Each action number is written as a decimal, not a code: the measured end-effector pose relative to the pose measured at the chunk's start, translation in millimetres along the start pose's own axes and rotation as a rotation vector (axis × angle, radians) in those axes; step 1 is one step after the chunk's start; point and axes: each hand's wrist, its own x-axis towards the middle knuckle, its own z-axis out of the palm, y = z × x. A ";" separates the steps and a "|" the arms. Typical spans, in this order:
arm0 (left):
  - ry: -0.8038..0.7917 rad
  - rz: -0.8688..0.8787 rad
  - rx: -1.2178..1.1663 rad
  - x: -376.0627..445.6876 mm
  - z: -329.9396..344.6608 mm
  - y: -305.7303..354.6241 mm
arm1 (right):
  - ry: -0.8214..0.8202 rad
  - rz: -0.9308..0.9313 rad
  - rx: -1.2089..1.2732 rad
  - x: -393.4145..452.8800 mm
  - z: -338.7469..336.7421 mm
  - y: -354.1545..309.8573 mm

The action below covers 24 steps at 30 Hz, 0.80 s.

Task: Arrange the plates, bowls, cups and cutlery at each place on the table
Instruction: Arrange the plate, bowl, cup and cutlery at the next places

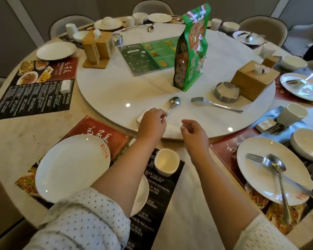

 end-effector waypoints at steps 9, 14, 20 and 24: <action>-0.038 -0.007 0.092 42.4 41.4 8.9 | -0.031 -0.063 -0.116 45.3 2.6 5.4; -0.002 -0.091 0.068 49.0 45.0 8.2 | -0.045 -0.110 -0.191 46.8 3.0 14.1; 0.116 -0.115 -0.117 27.9 20.6 5.3 | -0.049 -0.024 -0.072 34.8 5.7 -1.4; 0.254 -0.136 -0.247 -5.7 -20.1 -2.7 | -0.062 -0.073 -0.033 3.9 14.2 -26.3</action>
